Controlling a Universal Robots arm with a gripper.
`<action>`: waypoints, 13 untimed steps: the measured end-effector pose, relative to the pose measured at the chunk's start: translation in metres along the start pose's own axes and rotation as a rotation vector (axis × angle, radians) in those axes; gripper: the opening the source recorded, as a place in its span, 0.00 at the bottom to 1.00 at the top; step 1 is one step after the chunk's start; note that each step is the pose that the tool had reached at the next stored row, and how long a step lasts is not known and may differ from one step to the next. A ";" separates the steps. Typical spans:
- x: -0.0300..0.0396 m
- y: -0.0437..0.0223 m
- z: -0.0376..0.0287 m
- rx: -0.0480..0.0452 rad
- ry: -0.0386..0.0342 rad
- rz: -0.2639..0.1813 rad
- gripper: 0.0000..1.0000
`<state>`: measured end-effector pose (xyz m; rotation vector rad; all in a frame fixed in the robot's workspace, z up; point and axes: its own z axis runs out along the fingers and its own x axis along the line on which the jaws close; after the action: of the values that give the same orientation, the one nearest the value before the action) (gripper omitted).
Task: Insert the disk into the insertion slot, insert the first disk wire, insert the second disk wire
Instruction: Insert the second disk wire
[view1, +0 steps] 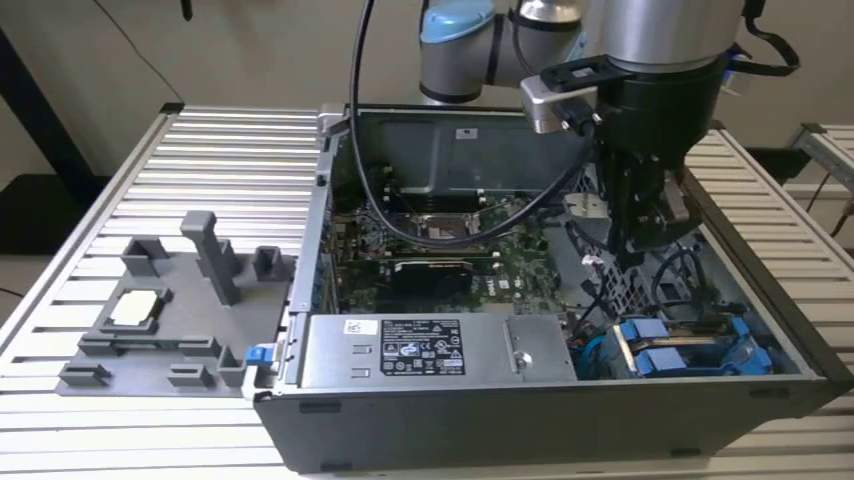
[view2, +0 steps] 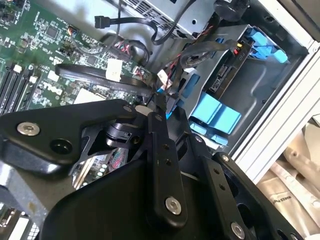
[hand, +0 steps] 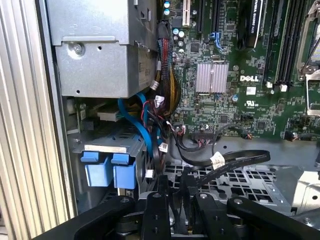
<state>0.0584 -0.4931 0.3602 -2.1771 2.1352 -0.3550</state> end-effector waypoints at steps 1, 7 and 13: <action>0.0000 0.0001 0.0000 0.0000 0.0002 0.000 0.27; 0.0000 0.0001 0.0001 0.0000 0.0010 0.000 0.27; 0.0000 0.0001 0.0000 0.0000 0.0016 0.000 0.25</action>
<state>0.0583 -0.4931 0.3601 -2.1779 2.1357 -0.3569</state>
